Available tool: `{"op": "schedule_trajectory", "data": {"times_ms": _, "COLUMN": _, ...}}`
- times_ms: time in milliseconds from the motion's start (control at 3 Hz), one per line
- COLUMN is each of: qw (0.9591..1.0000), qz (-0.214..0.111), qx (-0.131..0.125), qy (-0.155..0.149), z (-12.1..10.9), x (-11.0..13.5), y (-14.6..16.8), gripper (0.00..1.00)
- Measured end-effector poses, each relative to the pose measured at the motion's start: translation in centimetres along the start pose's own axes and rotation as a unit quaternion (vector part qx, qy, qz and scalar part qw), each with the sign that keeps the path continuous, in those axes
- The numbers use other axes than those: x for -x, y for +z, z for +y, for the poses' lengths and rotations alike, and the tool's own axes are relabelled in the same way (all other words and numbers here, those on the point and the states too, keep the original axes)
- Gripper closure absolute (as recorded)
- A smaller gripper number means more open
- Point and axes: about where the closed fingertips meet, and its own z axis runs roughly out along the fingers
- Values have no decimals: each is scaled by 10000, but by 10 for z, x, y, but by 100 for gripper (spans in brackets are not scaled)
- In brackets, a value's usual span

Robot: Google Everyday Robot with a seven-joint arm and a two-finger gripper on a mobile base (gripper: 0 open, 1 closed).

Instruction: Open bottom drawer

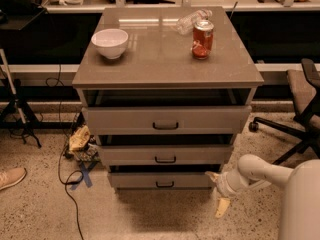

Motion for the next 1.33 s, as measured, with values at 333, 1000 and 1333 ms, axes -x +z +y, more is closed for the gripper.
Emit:
{"op": "schedule_trajectory", "data": {"times_ms": 333, "qw": 9985, "qz": 203, "qx": -100, "qy": -497, "z": -14, "x": -7, "y": 33, "gripper": 0}}
{"op": "schedule_trajectory", "data": {"times_ms": 1000, "qw": 9965, "qz": 216, "qx": -197, "qy": -786, "z": -32, "x": -13, "y": 70, "gripper": 0}}
{"op": "schedule_trajectory", "data": {"times_ms": 1333, "qw": 9945, "qz": 434, "qx": -319, "qy": -895, "z": -40, "x": -21, "y": 86, "gripper": 0}}
